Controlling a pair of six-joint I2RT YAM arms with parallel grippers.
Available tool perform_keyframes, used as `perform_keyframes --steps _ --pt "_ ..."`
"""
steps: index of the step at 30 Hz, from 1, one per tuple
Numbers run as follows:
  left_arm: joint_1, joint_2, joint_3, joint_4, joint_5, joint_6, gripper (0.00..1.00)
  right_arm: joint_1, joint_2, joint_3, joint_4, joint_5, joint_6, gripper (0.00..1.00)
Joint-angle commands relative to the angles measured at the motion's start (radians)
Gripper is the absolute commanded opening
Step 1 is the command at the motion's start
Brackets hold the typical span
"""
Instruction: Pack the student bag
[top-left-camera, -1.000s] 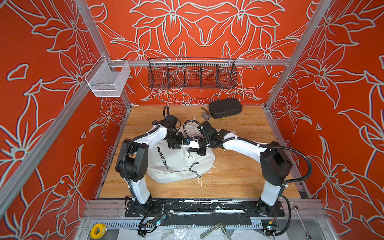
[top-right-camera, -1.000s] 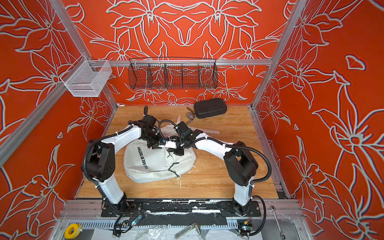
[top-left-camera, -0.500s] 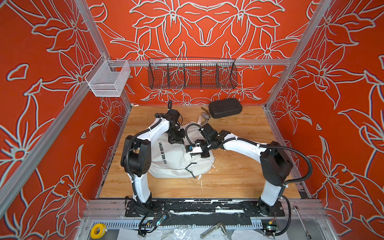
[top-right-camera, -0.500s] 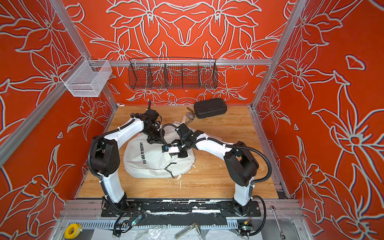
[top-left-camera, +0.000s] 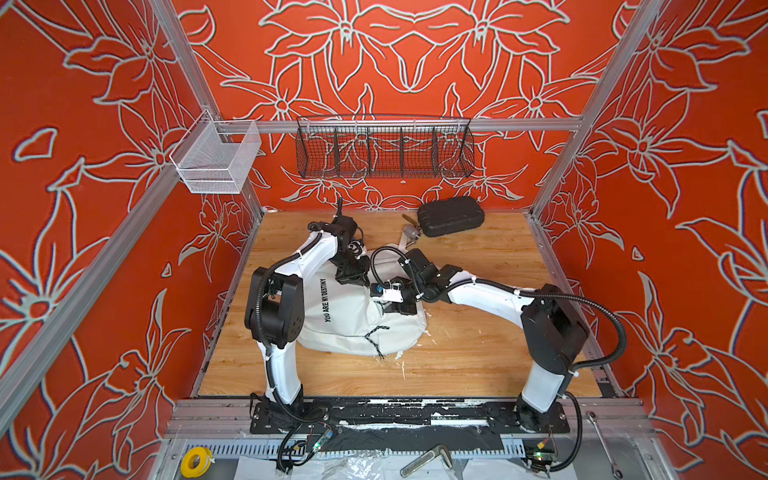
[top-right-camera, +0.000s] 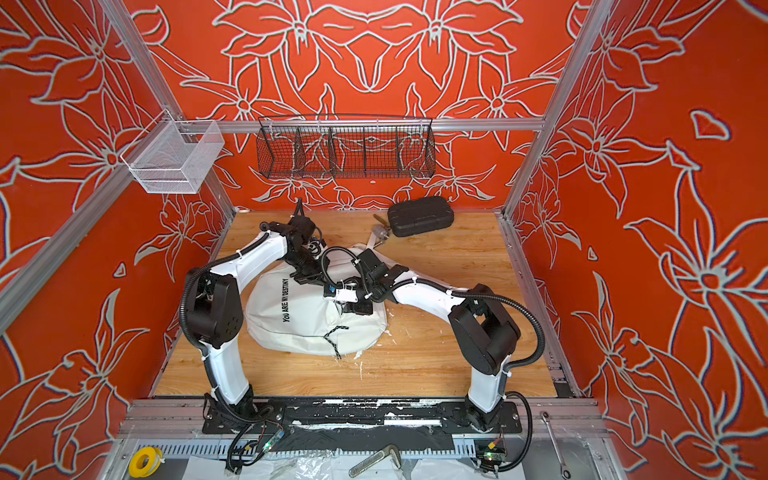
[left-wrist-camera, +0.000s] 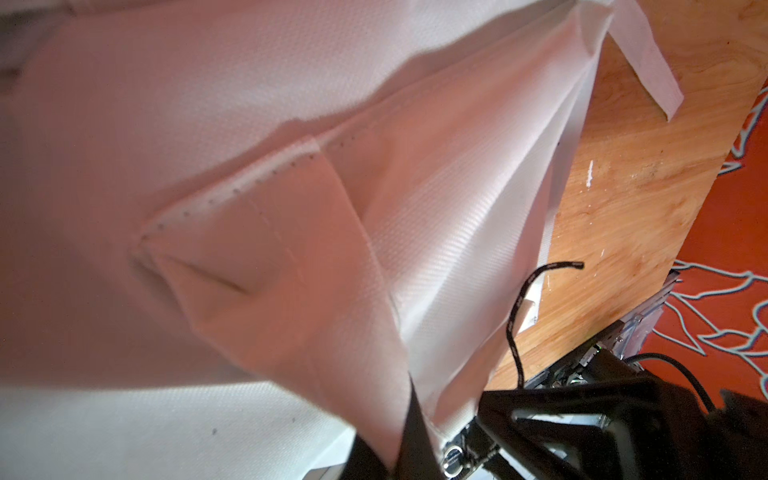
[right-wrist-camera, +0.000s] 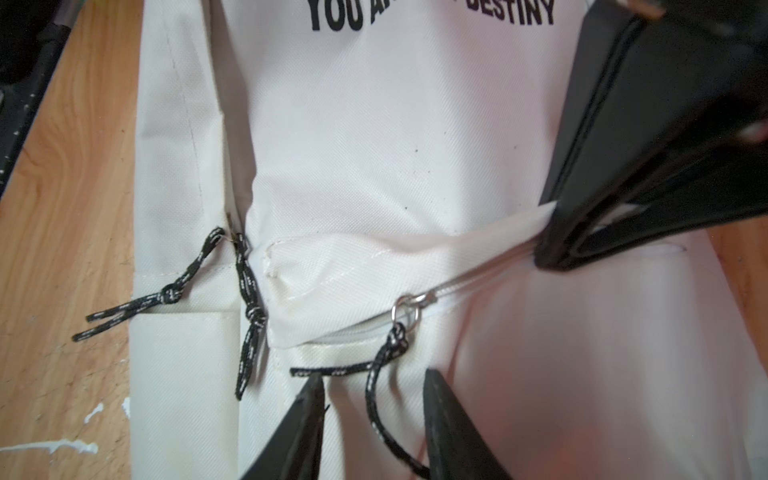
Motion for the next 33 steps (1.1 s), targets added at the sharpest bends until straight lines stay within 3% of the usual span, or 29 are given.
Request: perform_keyframes --steps 1,6,9,14,18,19,22,23,26,30,33 --pt "-0.008 -0.002 0.014 -0.006 0.076 0.026 0.0 0.01 0.008 -0.007 0.066 -0.003 0.056 0.44" --pt "-0.021 0.01 0.029 -0.014 0.088 0.031 0.0 0.016 0.034 0.004 0.109 0.067 0.102 0.41" --pt "-0.024 0.02 0.04 -0.024 0.097 0.033 0.0 0.023 0.046 -0.009 0.135 0.092 0.071 0.3" --pt "-0.024 0.031 0.06 -0.041 0.096 0.044 0.0 0.025 0.028 -0.044 0.158 0.038 -0.01 0.1" --pt "-0.024 0.055 0.108 -0.078 0.065 0.066 0.01 0.023 0.013 -0.064 0.137 0.023 -0.069 0.04" --pt "-0.024 0.06 0.126 -0.093 0.055 0.07 0.06 0.025 0.015 -0.057 0.117 0.037 -0.071 0.04" --pt "-0.024 0.065 0.158 -0.116 0.037 0.043 0.4 0.025 0.02 -0.042 0.082 0.054 -0.058 0.01" --pt "-0.024 0.056 0.15 -0.112 0.047 0.026 0.47 0.024 0.018 -0.042 0.09 0.053 -0.045 0.0" --pt "-0.026 -0.008 0.057 -0.042 0.099 -0.073 0.55 0.023 0.02 -0.032 0.096 0.049 -0.008 0.0" --pt "-0.032 -0.09 -0.112 0.083 0.193 -0.211 0.57 0.025 0.022 -0.029 0.103 0.058 0.01 0.0" --pt "-0.061 -0.102 -0.163 0.096 0.167 -0.237 0.57 0.024 0.028 -0.019 0.094 0.062 0.002 0.0"
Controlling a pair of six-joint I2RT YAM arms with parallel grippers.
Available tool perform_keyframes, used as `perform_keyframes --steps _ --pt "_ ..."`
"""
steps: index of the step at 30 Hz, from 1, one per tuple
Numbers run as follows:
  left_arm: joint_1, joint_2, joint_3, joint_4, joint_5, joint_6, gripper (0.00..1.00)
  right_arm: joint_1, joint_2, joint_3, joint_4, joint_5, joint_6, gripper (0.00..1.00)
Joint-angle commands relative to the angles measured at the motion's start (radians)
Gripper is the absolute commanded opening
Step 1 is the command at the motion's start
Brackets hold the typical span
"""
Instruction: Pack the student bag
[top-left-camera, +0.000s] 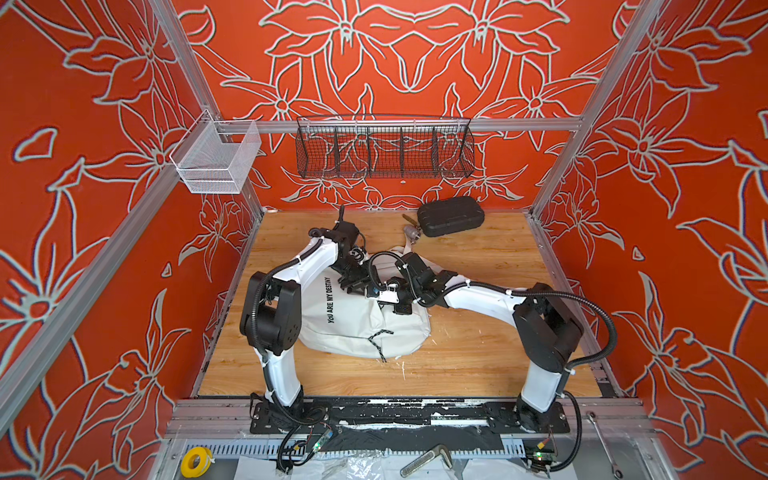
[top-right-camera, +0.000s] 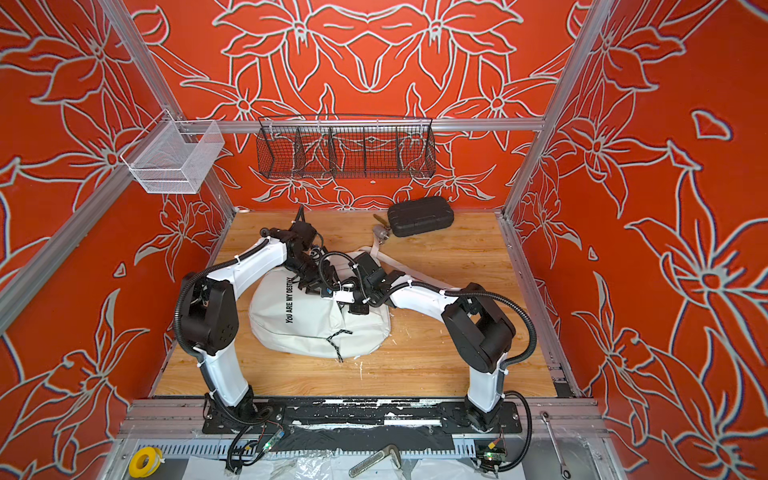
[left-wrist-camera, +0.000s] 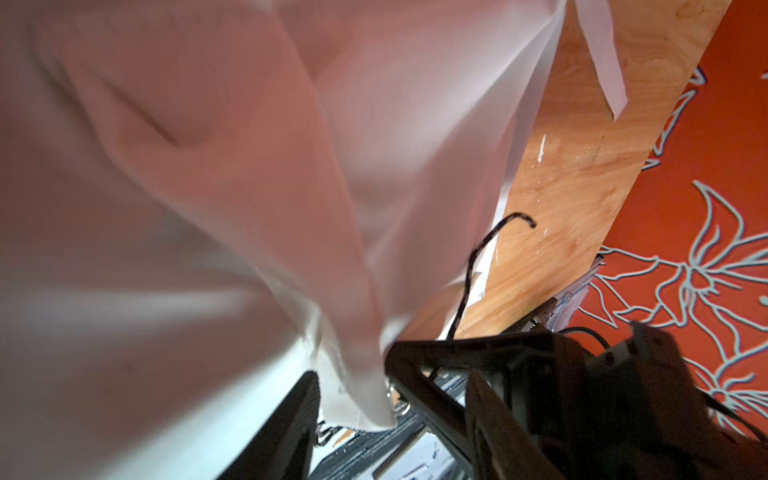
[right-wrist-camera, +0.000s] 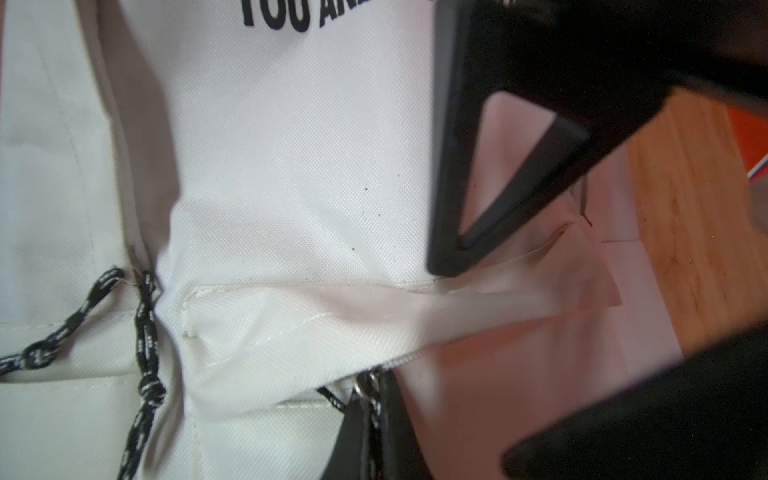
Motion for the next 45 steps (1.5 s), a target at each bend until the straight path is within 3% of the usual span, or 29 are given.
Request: perform_keyframes --steps 1,4,11,17,26,32,37,40,45 --pt "-0.034 -0.022 -0.028 0.035 0.015 -0.076 0.57 0.007 0.001 0.024 -0.038 -0.007 0.009 0.0" --pt "-0.041 0.002 -0.031 0.026 0.002 -0.092 0.53 0.007 0.004 0.028 -0.038 -0.01 0.013 0.0" --pt "-0.041 0.017 0.008 -0.019 -0.061 -0.081 0.21 0.009 -0.018 0.001 -0.054 -0.001 0.002 0.0" --pt "-0.038 0.036 0.041 -0.054 -0.079 -0.045 0.0 0.008 -0.049 -0.03 -0.05 -0.038 -0.053 0.0" --pt "0.02 0.037 0.127 -0.048 -0.095 -0.01 0.0 0.043 -0.081 0.012 -0.294 -0.18 -0.281 0.0" --pt "0.051 0.062 0.175 -0.063 -0.096 0.017 0.0 0.053 -0.063 0.076 -0.484 -0.302 -0.352 0.0" --pt "0.059 0.084 0.201 -0.063 -0.064 0.06 0.0 0.06 -0.02 0.147 -0.587 -0.325 -0.317 0.0" --pt "0.049 0.096 0.197 -0.071 -0.014 0.101 0.0 0.058 -0.012 0.149 -0.509 -0.26 -0.206 0.0" --pt "0.01 0.1 0.143 -0.084 -0.091 0.138 0.0 0.059 -0.025 0.159 -0.338 -0.119 -0.051 0.0"
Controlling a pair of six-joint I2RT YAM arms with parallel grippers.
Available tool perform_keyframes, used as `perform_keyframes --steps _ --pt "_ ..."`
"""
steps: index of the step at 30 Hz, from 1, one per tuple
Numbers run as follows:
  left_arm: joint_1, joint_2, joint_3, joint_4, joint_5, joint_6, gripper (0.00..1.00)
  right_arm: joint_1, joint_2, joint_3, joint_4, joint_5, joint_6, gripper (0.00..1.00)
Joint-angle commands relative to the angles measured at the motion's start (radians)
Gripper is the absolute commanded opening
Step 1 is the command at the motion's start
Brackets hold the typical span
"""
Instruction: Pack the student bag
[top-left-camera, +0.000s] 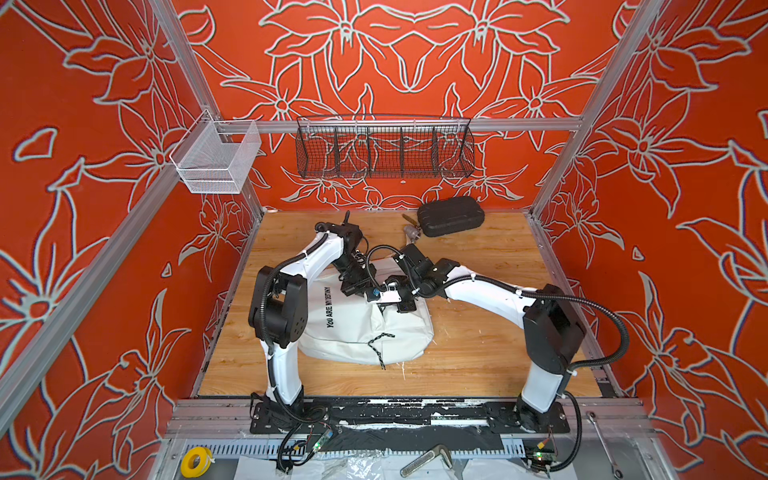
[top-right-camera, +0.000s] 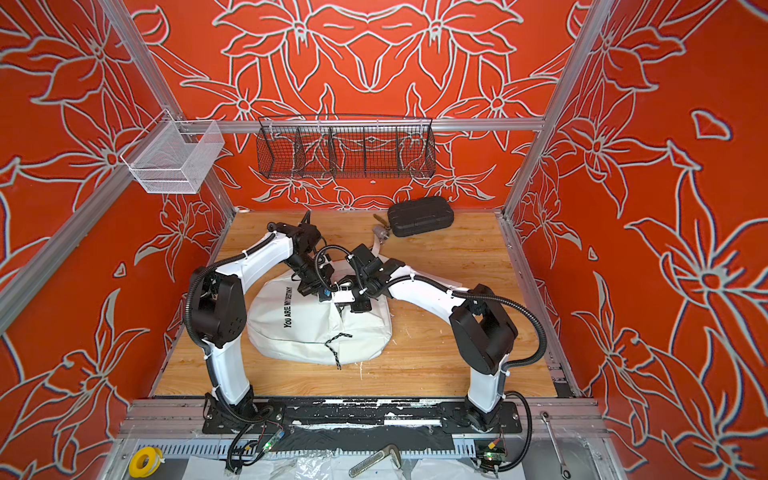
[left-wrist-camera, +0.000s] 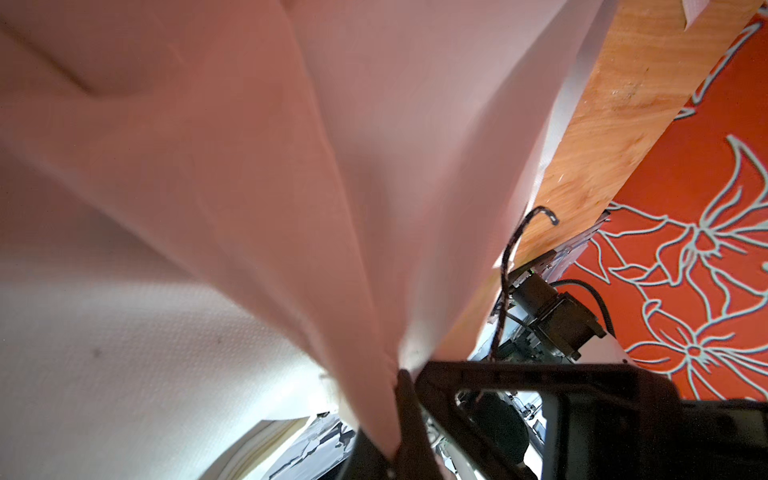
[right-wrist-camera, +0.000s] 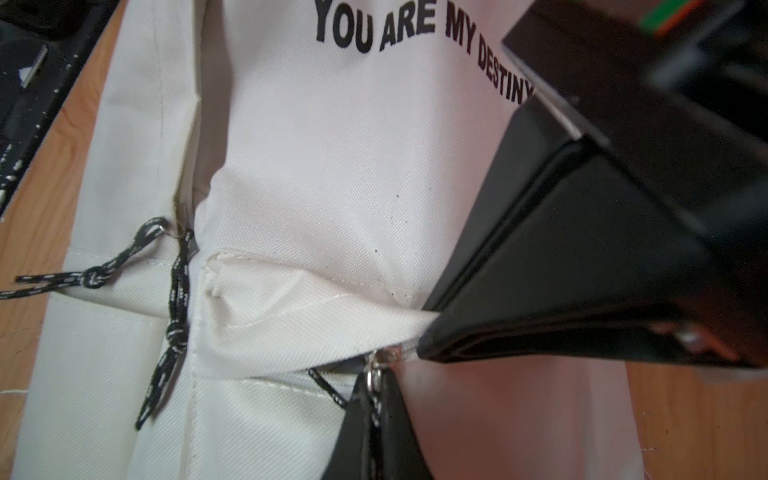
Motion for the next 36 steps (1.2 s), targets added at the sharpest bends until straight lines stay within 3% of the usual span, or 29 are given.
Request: perform_keyframes --steps 1,4,6,9,15,21,26,28,31,36 --pt "0.013 0.0 -0.033 0.182 -0.104 0.038 0.0 0.045 -0.009 0.011 -0.035 -0.055 0.096 0.0" --pt "0.013 -0.024 -0.101 0.262 -0.115 0.013 0.0 0.045 -0.008 -0.004 0.026 -0.011 0.12 0.03" --pt "0.013 -0.024 -0.111 0.288 -0.115 0.008 0.0 0.047 -0.006 -0.024 0.058 0.008 0.114 0.11" --pt "0.015 -0.014 -0.104 0.307 -0.094 0.008 0.0 0.048 0.024 -0.032 0.056 0.036 0.087 0.16" --pt "0.016 0.005 -0.097 0.311 -0.08 0.032 0.0 0.052 0.08 -0.047 0.062 0.117 0.065 0.15" --pt "0.023 0.026 -0.101 0.311 -0.062 0.045 0.0 0.051 0.094 -0.087 0.235 0.314 0.195 0.16" --pt "0.023 0.038 -0.103 0.31 -0.046 0.05 0.0 0.048 -0.018 -0.227 0.415 0.183 0.161 0.22" --pt "0.023 0.036 -0.104 0.313 -0.042 0.048 0.0 0.046 -0.024 -0.256 0.477 0.219 0.195 0.27" --pt "0.023 0.032 -0.105 0.315 -0.045 0.045 0.0 0.044 0.032 -0.185 0.391 0.325 0.232 0.28" --pt "0.023 0.026 -0.106 0.313 -0.044 0.043 0.0 0.044 0.036 -0.197 0.438 0.358 0.256 0.28"
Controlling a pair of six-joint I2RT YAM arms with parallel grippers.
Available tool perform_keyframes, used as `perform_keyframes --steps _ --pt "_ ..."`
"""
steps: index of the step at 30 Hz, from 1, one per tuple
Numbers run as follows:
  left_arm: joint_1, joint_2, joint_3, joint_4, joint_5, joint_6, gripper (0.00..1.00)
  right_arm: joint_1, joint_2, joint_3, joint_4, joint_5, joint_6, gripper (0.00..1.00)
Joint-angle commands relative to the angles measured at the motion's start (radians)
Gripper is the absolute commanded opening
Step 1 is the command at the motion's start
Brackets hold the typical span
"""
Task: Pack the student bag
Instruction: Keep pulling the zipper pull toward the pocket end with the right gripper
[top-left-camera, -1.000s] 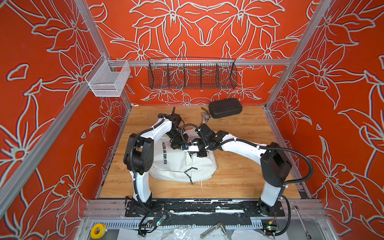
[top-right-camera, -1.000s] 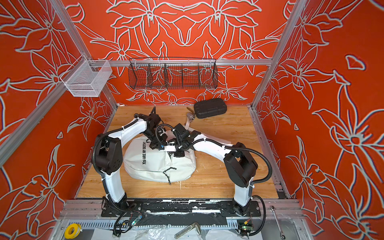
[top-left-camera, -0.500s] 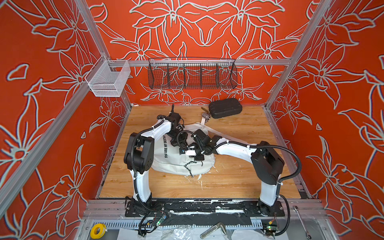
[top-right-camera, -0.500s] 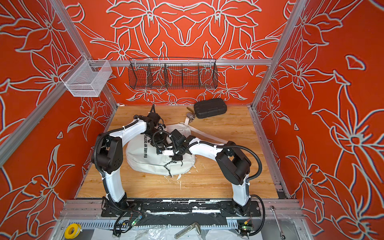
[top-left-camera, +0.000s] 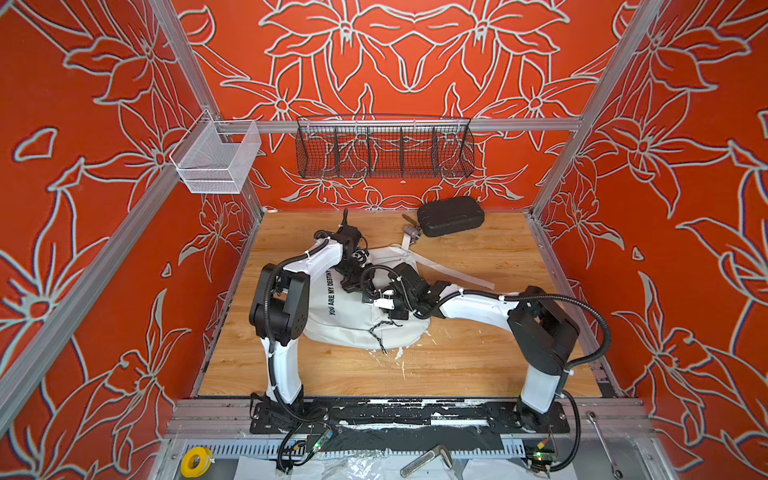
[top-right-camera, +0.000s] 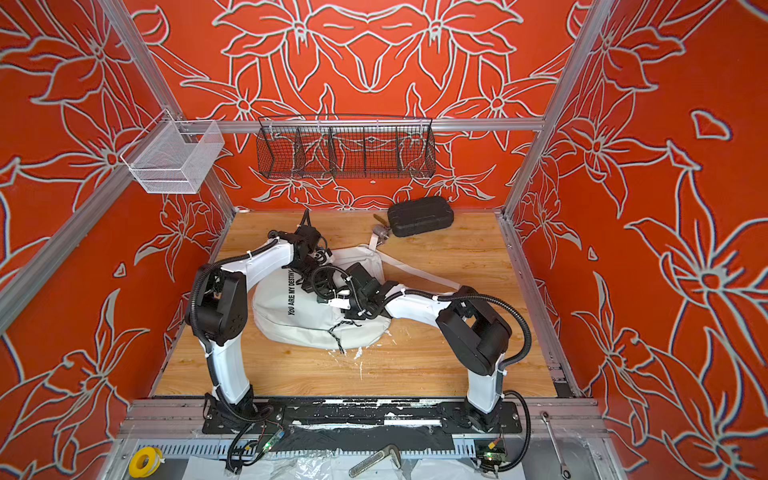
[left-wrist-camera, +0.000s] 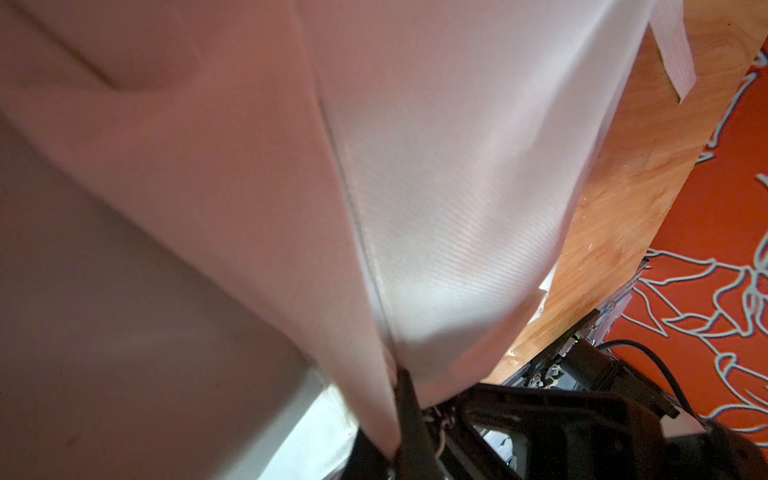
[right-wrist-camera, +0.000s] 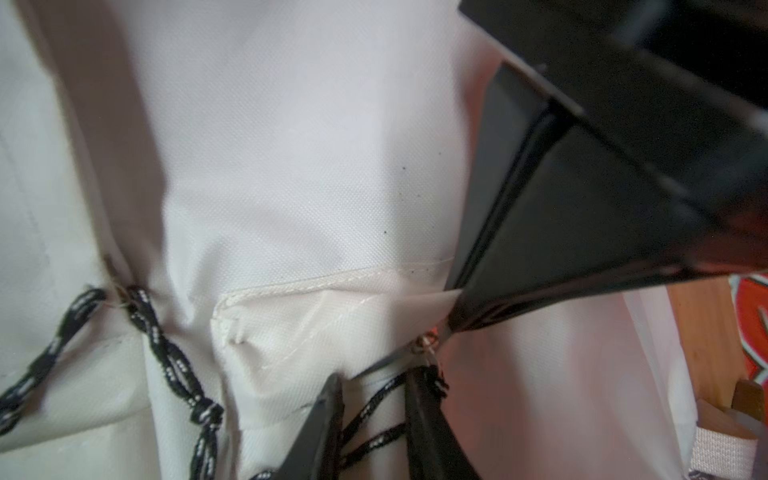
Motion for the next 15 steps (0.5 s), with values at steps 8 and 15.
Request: perform_keyframes --steps 8,15 --pt "0.005 0.008 0.0 0.016 0.023 0.002 0.0 -0.007 -0.043 -0.079 0.169 0.051 -0.017 0.26" --pt "0.005 0.001 -0.01 0.015 0.021 0.002 0.0 -0.016 -0.064 -0.143 0.294 0.109 -0.03 0.27"
